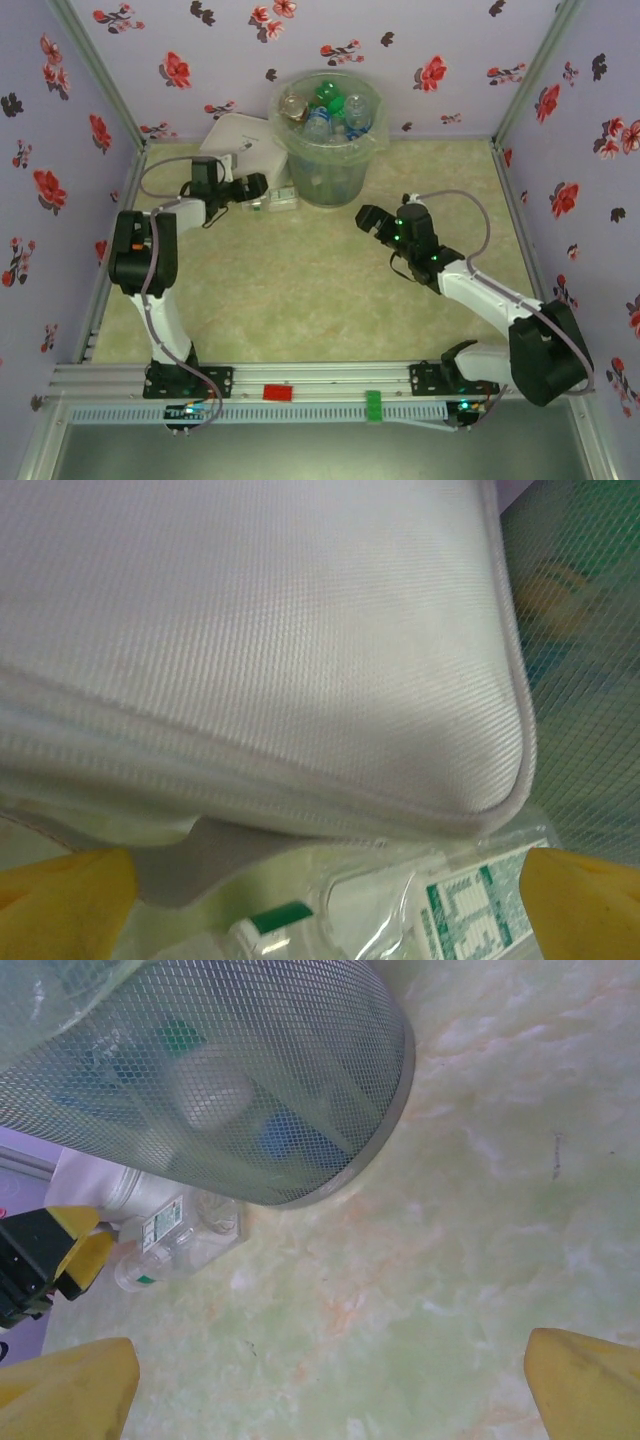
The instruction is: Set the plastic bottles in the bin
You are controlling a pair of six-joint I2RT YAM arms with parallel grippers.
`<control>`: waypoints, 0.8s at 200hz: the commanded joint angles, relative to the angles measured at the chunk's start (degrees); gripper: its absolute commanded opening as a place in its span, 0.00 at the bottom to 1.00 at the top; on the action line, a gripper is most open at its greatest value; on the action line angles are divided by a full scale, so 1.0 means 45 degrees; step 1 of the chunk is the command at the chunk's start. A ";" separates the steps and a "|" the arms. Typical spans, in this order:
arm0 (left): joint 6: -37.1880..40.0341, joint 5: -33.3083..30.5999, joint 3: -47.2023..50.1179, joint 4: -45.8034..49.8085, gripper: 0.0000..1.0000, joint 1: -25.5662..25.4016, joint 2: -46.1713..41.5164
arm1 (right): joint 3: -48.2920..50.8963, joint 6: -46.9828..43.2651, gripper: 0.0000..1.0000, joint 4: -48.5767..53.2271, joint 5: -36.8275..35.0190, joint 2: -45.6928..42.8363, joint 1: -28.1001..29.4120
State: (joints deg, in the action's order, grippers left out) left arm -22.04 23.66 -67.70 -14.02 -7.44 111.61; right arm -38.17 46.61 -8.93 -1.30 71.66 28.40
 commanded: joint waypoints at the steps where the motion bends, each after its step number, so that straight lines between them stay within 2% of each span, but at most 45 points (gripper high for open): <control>1: -0.0295 0.0654 -0.0300 -0.0408 1.00 0.0074 0.0478 | -0.0441 -0.0065 1.00 -0.0027 0.0122 0.0308 0.0114; 23: -0.0663 0.1053 0.0115 -0.0507 0.99 0.0054 0.0488 | -0.0425 -0.0006 1.00 -0.0178 0.0208 0.0506 0.0134; 80: -0.1487 0.1057 0.2349 -0.1039 0.97 -0.0353 -0.0667 | -0.0247 -0.0003 1.00 -0.0536 0.0362 0.0571 0.0134; 125: -0.1337 0.1027 0.2960 -0.0335 0.96 -0.0959 -0.1544 | -0.0088 0.0035 1.00 -0.0646 0.0387 0.0433 0.0134; 160: -0.0514 0.0696 0.2727 0.0965 0.96 -0.1504 -0.1823 | -0.0083 0.0017 1.00 -0.0886 0.0385 0.0372 0.0134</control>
State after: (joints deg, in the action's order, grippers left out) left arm -27.03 27.05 -55.00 -14.57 -12.69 105.51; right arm -38.83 46.65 -10.17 0.23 74.04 28.51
